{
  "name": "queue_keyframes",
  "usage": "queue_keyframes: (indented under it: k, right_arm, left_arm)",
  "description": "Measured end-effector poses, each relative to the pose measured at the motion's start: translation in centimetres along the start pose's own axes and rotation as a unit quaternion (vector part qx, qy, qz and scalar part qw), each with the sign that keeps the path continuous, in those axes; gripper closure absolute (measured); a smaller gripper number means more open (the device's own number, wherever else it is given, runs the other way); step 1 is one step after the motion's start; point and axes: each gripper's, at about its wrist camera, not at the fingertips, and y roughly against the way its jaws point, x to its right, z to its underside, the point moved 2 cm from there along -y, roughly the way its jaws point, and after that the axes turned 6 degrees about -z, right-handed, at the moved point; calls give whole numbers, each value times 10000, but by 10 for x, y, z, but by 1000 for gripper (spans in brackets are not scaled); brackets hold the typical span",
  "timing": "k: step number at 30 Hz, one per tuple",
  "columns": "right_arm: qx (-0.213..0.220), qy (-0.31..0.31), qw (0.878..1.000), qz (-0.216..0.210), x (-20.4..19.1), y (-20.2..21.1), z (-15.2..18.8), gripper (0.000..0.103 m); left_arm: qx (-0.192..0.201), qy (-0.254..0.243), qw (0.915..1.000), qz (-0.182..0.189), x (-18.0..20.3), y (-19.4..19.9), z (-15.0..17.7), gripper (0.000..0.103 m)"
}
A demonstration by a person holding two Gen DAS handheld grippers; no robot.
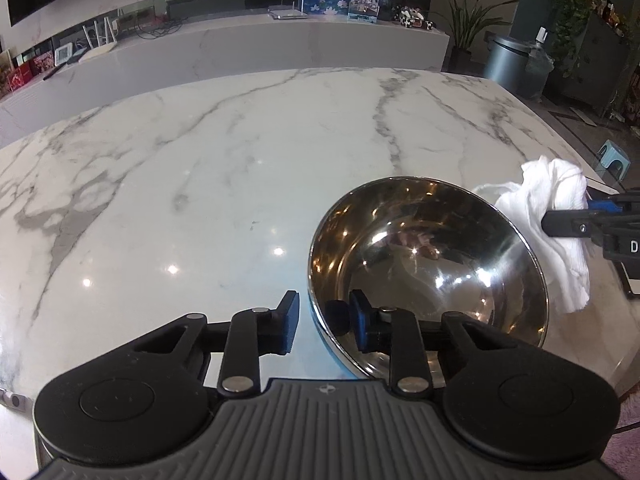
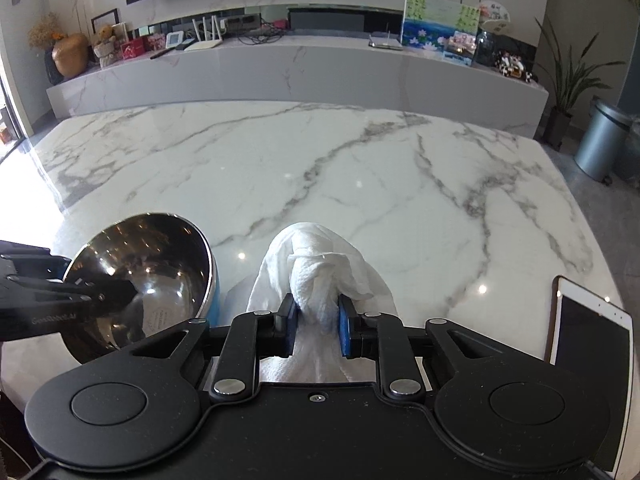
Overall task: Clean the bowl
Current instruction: 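Carry the cloth with the right gripper into the steel bowl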
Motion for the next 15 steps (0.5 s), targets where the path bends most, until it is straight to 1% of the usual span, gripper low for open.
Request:
queue_keyframes:
  k: [4, 6, 8, 12, 15]
  right_arm:
    - [178, 109, 9996, -174, -8, 17, -12, 85]
    - [238, 152, 9991, -319, -14, 23, -18, 85]
    - [270, 198, 9983, -480, -20, 26, -22, 85]
    - [214, 361, 9962, -758, -37, 21, -25, 85]
    - [104, 404, 9958, -811, -40, 10, -26, 85]
  left_arm:
    - [-23, -82, 10000, -9, 2, 0, -3, 82]
    - [-31, -103, 9999, -10, 2, 0, -5, 85]
    - [-39, -124, 9999, -12, 3, 0, -7, 86]
    - [-55, -129, 9999, -20, 4, -1, -8, 87]
    - [-66, -192, 9998, -29, 6, -1, -10, 87]
